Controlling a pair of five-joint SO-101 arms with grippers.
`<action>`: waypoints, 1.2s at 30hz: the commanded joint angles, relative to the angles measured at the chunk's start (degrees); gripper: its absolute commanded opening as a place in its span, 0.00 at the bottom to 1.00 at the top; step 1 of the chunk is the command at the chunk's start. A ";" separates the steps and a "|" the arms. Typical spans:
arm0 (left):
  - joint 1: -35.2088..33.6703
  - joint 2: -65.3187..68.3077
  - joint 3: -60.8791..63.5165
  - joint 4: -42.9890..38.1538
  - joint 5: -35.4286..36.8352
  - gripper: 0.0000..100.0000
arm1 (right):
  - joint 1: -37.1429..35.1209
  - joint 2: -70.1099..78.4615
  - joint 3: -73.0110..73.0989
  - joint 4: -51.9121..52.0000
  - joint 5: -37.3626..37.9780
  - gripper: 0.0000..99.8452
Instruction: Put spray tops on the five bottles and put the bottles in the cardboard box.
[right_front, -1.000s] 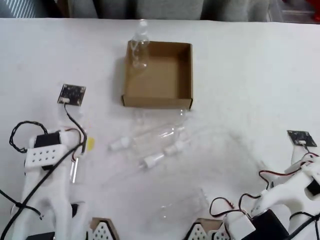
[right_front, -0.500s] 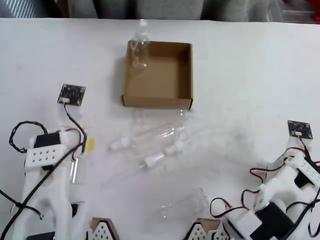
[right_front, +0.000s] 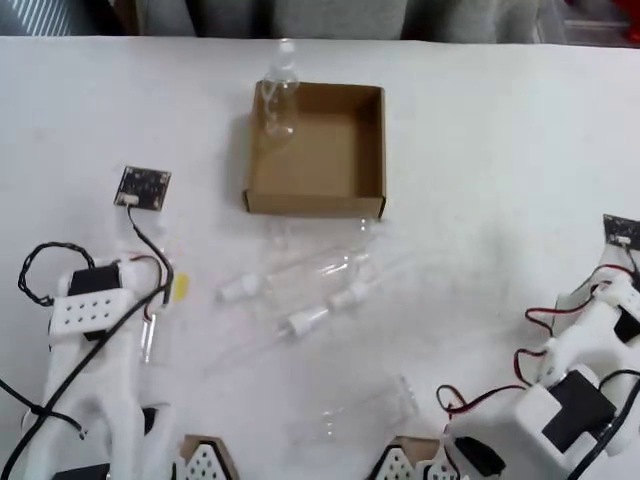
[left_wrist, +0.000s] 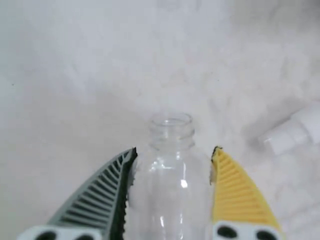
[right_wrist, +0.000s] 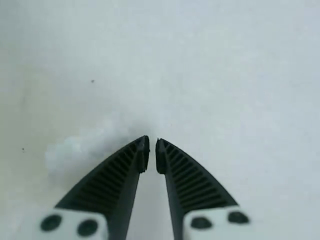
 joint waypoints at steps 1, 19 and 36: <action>0.48 -1.98 -0.26 -1.32 -0.79 0.13 | -2.42 -0.48 -4.13 0.31 -1.58 0.02; 0.48 -1.98 -0.26 -1.32 -0.79 0.13 | -11.65 -0.92 -5.10 0.66 -7.30 0.02; 0.57 -1.98 0.35 -2.11 -0.79 0.13 | -4.44 -13.67 -3.78 19.03 -7.30 0.04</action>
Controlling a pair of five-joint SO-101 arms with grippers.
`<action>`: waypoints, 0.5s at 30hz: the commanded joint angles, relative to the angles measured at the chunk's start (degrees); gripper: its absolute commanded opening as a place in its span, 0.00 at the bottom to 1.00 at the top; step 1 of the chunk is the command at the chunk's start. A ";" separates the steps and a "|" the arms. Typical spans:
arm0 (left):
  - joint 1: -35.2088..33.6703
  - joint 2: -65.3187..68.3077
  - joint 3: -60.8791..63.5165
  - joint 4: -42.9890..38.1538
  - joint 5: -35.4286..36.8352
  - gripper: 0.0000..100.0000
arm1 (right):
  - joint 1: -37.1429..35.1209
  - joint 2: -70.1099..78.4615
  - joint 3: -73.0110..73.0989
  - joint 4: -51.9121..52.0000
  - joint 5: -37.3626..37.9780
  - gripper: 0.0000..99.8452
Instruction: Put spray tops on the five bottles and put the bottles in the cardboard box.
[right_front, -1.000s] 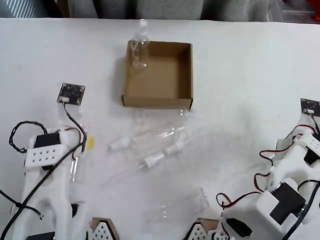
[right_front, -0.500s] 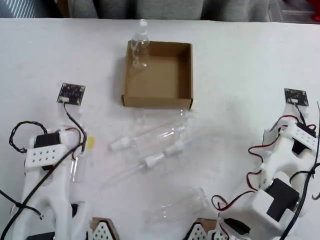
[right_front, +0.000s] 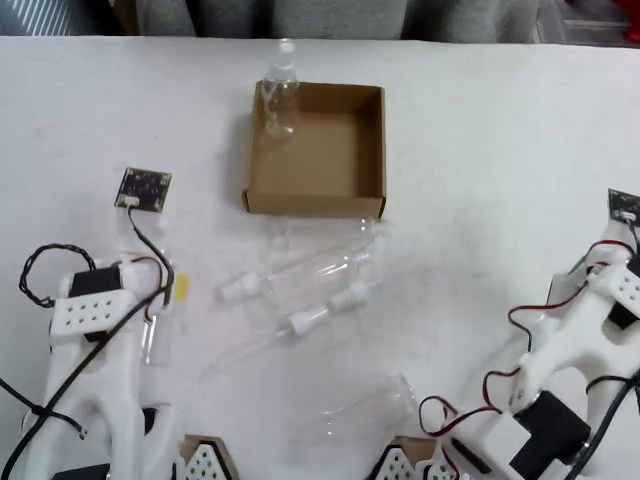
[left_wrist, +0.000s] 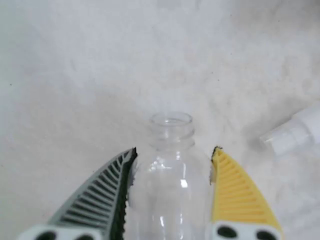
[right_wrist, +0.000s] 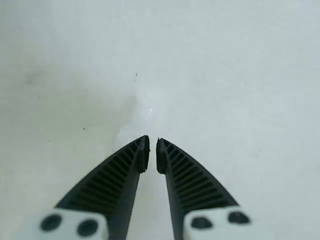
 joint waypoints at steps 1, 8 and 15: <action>0.57 -1.98 -0.44 -1.05 -0.79 0.13 | 0.22 -2.95 0.44 3.56 0.70 0.06; 0.57 -1.98 -0.44 -1.05 -0.88 0.13 | -2.77 -2.95 5.63 0.84 -7.74 0.16; 0.57 -1.98 -0.44 -1.05 -2.37 0.13 | -4.18 -2.33 6.07 -2.86 -15.56 0.16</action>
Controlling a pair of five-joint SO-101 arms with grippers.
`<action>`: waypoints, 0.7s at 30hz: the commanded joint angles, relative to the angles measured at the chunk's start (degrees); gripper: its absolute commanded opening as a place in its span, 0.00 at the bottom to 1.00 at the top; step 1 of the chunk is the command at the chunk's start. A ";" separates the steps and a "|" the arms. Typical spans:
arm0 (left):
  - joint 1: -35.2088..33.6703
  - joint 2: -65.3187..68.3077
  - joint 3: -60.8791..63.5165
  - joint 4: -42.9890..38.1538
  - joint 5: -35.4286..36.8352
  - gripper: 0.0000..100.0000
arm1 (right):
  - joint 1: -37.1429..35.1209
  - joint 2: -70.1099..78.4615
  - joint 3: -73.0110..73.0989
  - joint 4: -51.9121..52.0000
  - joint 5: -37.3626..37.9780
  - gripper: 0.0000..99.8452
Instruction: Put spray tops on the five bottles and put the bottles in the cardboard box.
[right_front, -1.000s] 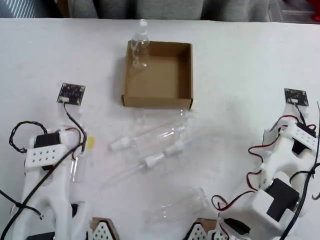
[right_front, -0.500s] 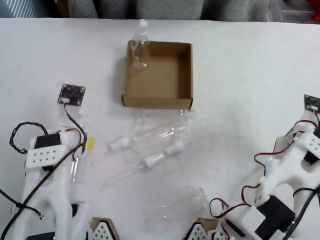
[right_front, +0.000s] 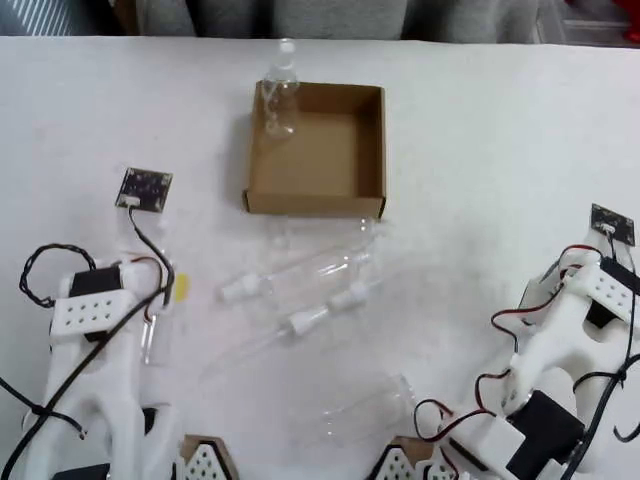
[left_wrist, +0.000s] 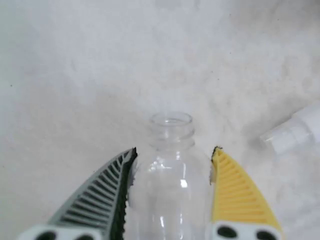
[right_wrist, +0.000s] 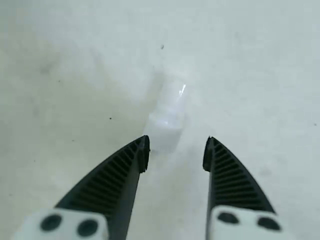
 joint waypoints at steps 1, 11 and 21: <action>0.57 -1.98 -0.44 -1.05 -2.64 0.13 | -0.48 -1.80 -0.18 -2.24 -3.08 0.16; 0.57 -1.98 -0.44 -1.05 -3.34 0.13 | -0.66 -1.71 6.24 -9.71 -3.25 0.16; 0.57 -1.98 -0.44 -1.05 -3.43 0.13 | -3.03 -1.71 7.91 -14.20 -3.25 0.16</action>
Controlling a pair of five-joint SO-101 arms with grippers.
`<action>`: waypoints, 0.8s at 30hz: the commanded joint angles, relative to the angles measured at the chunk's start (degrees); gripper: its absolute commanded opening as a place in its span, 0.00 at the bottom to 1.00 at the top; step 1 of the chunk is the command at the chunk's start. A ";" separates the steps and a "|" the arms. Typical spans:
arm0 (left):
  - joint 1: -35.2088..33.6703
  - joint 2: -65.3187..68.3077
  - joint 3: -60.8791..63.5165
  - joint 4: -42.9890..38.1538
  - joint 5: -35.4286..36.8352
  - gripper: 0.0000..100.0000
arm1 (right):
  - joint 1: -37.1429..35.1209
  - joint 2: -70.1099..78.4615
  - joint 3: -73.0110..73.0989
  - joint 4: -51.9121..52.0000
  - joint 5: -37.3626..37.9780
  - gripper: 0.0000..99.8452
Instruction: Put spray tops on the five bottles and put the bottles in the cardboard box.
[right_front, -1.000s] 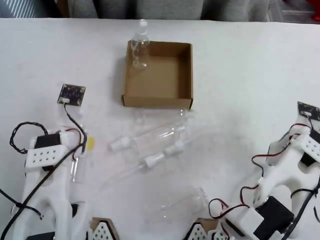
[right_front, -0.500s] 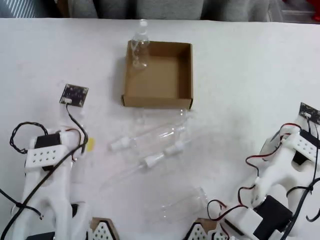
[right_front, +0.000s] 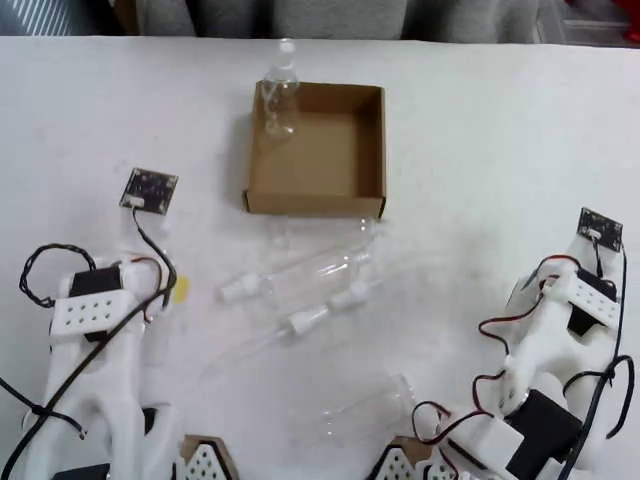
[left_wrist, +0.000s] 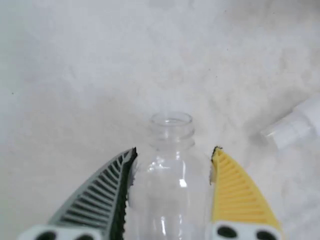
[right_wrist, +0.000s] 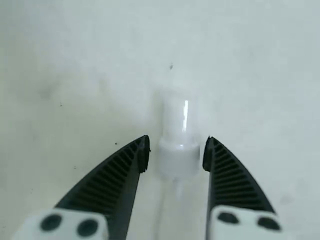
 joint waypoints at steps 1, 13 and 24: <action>0.57 -1.98 -0.44 -1.05 -0.44 0.13 | -0.48 -1.63 -0.26 -1.54 -0.09 0.16; 0.57 -1.98 -0.44 -1.05 -0.44 0.13 | -0.40 2.86 0.26 -2.24 2.55 0.16; 0.57 -1.98 -0.44 -1.05 -0.44 0.13 | 0.04 12.62 -6.68 -1.98 2.55 0.01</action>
